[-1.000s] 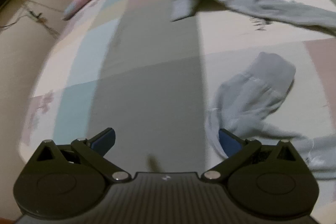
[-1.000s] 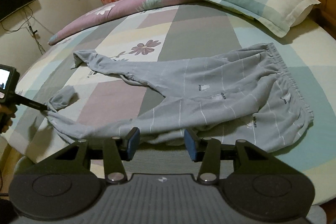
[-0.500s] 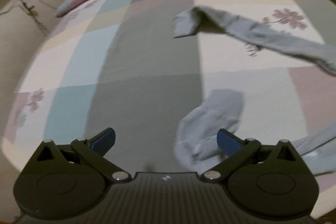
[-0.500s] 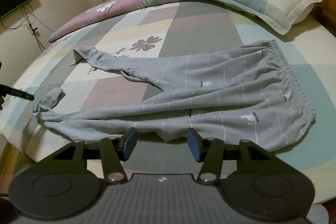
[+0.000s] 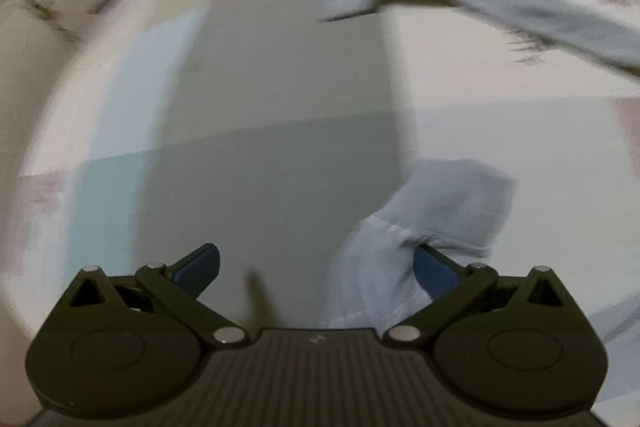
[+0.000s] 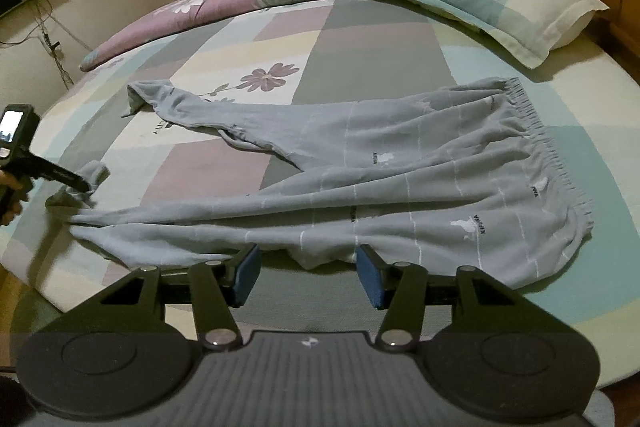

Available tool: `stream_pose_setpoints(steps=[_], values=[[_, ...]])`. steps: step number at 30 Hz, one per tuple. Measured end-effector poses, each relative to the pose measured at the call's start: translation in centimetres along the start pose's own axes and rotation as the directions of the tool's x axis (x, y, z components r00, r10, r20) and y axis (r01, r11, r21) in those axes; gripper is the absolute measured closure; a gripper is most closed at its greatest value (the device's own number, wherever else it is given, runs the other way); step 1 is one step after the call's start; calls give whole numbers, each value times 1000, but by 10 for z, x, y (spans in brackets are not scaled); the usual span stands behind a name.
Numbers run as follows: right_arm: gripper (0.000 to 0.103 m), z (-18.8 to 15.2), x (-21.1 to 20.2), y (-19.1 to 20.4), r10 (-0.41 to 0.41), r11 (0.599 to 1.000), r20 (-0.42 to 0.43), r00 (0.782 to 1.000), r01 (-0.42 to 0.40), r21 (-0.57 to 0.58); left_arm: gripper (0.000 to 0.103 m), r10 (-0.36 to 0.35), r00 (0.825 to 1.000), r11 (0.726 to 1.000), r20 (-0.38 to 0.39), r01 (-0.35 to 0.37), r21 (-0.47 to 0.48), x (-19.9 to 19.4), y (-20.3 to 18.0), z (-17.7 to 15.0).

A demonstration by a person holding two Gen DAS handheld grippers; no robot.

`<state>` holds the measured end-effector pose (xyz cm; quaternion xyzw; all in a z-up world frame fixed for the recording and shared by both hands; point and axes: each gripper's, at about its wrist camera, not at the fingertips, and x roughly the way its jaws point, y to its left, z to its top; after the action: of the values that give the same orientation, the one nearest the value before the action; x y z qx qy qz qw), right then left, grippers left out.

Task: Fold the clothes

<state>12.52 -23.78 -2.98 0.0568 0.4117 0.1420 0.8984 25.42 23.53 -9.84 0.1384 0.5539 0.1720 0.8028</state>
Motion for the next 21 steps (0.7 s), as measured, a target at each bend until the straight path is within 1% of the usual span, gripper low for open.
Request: stream_pose_setpoints(steps=[1, 3, 4, 7, 10, 12, 13, 15, 16, 18, 19, 21], values=[[45, 1, 1, -1, 0, 1000, 0, 1000, 0, 1, 0, 74, 997, 997, -1, -74, 14, 1, 7, -4], [45, 2, 3, -2, 1, 1000, -1, 1000, -1, 2, 0, 154, 987, 988, -40, -154, 4, 6, 27, -13], [45, 2, 4, -3, 1, 1000, -1, 1000, -1, 4, 0, 193, 979, 981, -60, -193, -1, 9, 37, -18], [45, 2, 6, -6, 5, 1000, -3, 1000, -5, 9, 0, 154, 984, 985, -88, -160, -62, 5, 64, -28], [45, 1, 9, -8, 1, 1000, -13, 1000, -1, 11, 1, 193, 980, 979, -44, -195, -50, -9, 65, -29], [45, -1, 10, -10, -5, 1000, -15, 1000, 5, 10, 1, 118, 993, 992, 4, -118, -41, -22, 53, -24], [45, -1, 10, -11, -11, 1000, -15, 1000, 11, 10, 1, 79, 996, 996, 28, -78, -35, -29, 46, -22], [45, -2, 9, -14, -28, 1000, -13, 1000, 29, 10, 1, 0, 997, 1000, 75, 2, -20, -43, 33, -17], [45, -3, 9, -16, -39, 999, -13, 999, 39, 10, 1, -37, 995, 999, 98, 37, 7, -49, 21, -13], [47, -4, 7, -22, -75, 997, -20, 997, 75, 8, 1, -129, 981, 989, 144, 117, 92, -68, -11, -9], [49, -5, 7, -26, -95, 995, -23, 995, 95, 4, 1, -178, 970, 978, 165, 156, 140, -79, -31, -8], [56, -9, 6, -34, -142, 990, -40, 989, 141, -20, 1, -273, 943, 948, 188, 230, 221, -95, -62, -8]])
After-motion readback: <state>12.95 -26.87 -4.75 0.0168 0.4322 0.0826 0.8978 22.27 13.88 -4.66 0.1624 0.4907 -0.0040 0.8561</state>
